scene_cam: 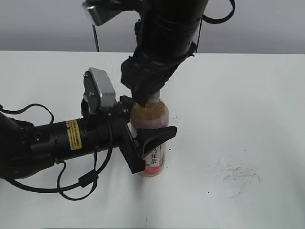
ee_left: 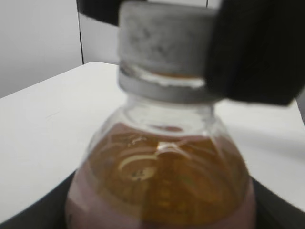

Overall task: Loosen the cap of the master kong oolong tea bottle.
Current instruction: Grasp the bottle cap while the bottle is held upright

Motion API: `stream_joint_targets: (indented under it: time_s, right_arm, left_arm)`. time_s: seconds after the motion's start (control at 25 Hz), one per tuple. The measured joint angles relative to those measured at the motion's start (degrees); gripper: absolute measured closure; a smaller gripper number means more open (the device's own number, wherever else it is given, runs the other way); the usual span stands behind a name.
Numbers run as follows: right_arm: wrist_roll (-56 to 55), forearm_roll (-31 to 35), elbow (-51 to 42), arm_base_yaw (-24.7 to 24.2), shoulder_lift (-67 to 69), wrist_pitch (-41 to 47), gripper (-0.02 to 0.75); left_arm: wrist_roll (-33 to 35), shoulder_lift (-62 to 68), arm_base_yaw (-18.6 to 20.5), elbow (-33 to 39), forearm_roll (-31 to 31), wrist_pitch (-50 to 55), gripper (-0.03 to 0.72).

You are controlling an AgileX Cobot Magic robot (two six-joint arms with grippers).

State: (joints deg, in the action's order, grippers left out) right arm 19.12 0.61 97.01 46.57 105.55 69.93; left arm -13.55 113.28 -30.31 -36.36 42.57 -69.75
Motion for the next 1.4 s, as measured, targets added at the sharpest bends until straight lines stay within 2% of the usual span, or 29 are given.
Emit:
stream_joint_targets:
  time_s: [0.12, 0.32, 0.52, 0.6, 0.88, 1.4]
  right_arm:
    - [-12.2, 0.4, 0.0, 0.0, 0.0, 0.0, 0.218]
    - [-26.2, 0.6, 0.0, 0.0, 0.0, 0.0, 0.354]
    - [-26.3, 2.0, 0.0, 0.0, 0.0, 0.1, 0.464]
    - [-22.0, 2.2, 0.0, 0.0, 0.0, 0.1, 0.465]
    - [6.9, 2.5, 0.0, 0.0, 0.0, 0.1, 0.465]
    - [84.3, 2.8, 0.4, 0.0, 0.0, 0.6, 0.465]
  left_arm:
    - [0.0, 0.0, 0.0, 0.0, 0.0, 0.0, 0.243]
    - [0.0, 0.0, 0.0, 0.0, 0.0, 0.0, 0.243]
    - [0.0, 0.0, 0.0, 0.0, 0.0, 0.0, 0.243]
    - [-0.1, 0.0, 0.0, 0.0, -0.1, 0.0, 0.243]
    - [0.0, 0.0, 0.0, 0.0, 0.0, 0.0, 0.243]
    - [0.0, 0.0, 0.0, 0.0, 0.1, 0.0, 0.243]
